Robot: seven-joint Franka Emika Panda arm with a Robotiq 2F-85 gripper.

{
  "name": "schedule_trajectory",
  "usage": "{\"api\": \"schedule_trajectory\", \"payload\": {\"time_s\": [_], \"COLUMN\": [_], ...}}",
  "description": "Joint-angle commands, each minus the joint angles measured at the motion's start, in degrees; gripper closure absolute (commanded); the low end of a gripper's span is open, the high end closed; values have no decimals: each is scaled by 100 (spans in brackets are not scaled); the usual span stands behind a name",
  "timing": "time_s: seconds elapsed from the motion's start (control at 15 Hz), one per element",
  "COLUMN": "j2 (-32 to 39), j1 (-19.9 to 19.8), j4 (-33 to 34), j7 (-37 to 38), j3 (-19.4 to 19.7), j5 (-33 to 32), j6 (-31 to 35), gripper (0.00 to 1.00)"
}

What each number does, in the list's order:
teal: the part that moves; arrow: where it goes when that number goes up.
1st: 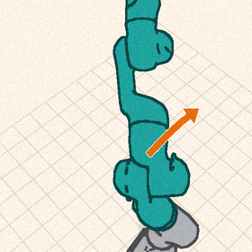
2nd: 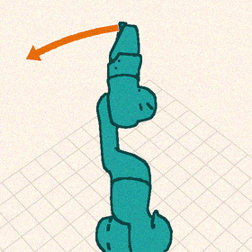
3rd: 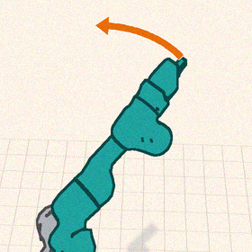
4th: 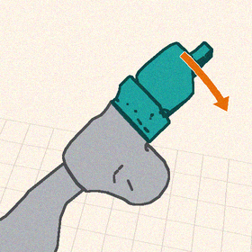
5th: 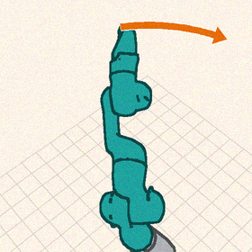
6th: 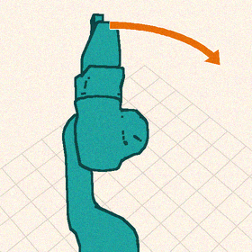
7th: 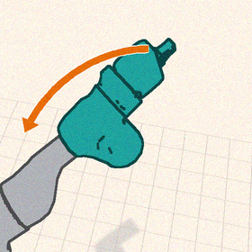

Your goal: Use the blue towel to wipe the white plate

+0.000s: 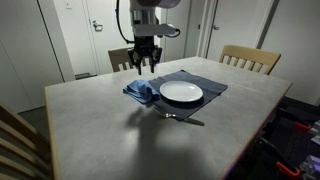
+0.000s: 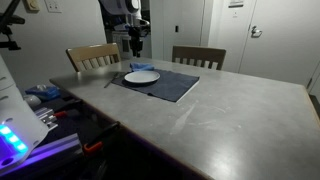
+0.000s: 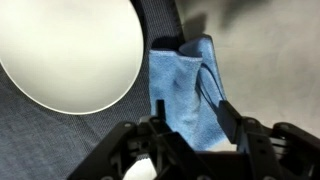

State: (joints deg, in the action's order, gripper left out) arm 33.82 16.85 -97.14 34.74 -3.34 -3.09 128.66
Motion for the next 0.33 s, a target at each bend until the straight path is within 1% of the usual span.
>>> {"api": "schedule_trajectory", "payload": {"time_s": [0.0, 0.07, 0.13, 0.27], "j2": [-516, -571, -609, -656], "j1": [-108, -94, -80, -100], "j4": [-120, -78, -46, -13], "j7": [-404, -394, -365, -368], "j3": [-54, -29, -10, -30], "j5": [240, 238, 218, 238], "j6": [-555, -712, -849, -1026], "gripper": [13, 6, 2, 0]}}
